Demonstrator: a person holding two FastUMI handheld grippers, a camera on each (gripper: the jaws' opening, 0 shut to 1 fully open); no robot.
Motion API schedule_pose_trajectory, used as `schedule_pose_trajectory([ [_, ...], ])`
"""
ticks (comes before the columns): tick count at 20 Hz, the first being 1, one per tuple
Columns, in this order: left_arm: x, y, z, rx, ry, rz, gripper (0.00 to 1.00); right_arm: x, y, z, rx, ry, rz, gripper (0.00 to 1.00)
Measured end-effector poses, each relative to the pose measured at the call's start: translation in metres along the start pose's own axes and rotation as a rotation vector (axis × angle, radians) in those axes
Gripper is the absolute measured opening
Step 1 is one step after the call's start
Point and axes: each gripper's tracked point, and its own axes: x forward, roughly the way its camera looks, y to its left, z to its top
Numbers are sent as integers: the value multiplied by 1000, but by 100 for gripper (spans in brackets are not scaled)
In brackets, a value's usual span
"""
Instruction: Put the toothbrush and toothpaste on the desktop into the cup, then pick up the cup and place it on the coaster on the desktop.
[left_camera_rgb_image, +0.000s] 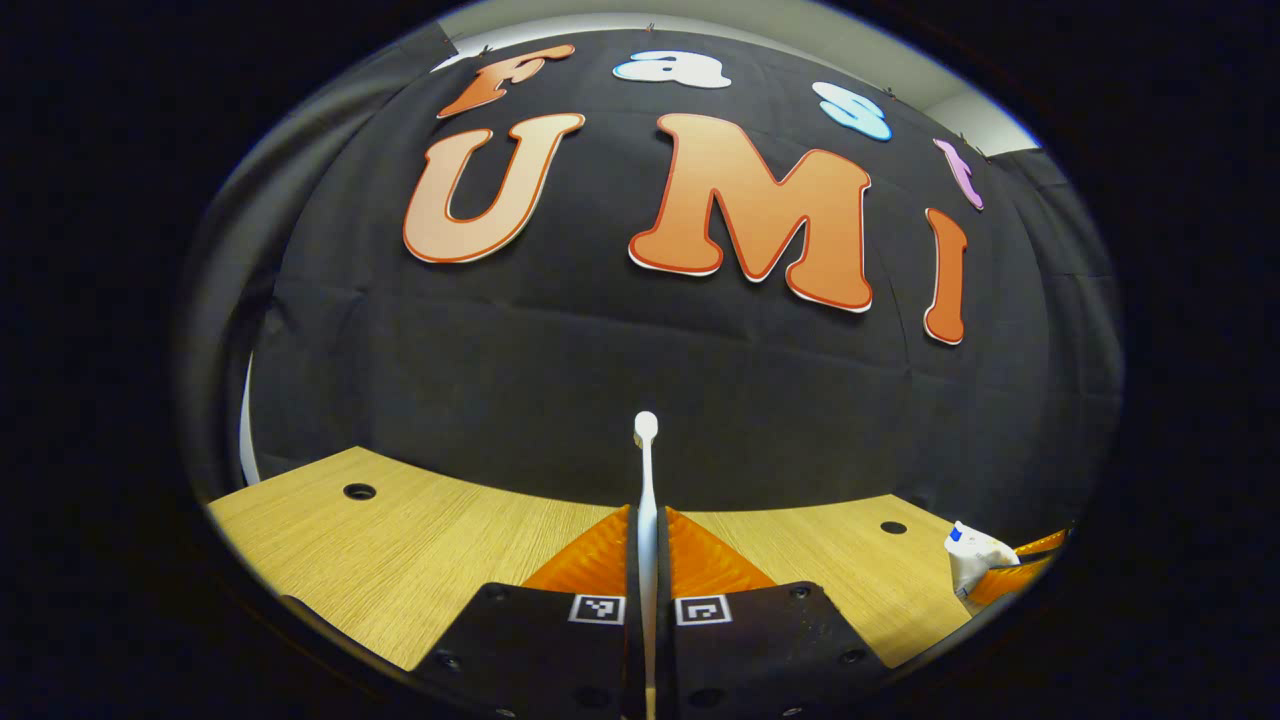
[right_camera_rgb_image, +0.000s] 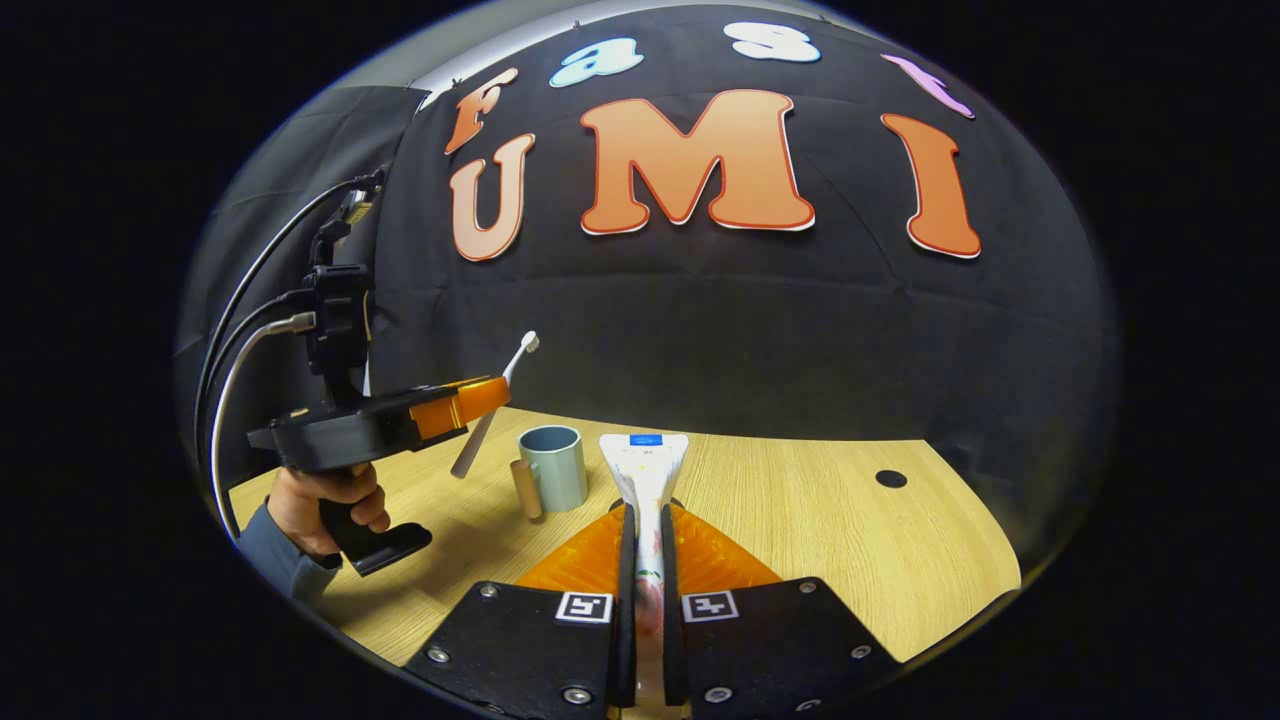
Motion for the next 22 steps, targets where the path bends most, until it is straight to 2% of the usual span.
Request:
schedule_pose_trajectory([
  [4,31,-8,21,15,-67,-35,4,12,-1,9,7,-13,-3,11],
  [11,78,-11,30,37,-135,-71,4,34,1,22,-12,-39,-14,11],
  [14,96,-8,15,75,-90,-56,4,43,4,17,-10,-28,-18,11],
  [22,119,-9,-28,51,11,-72,4,44,13,12,-22,-14,-17,11],
])
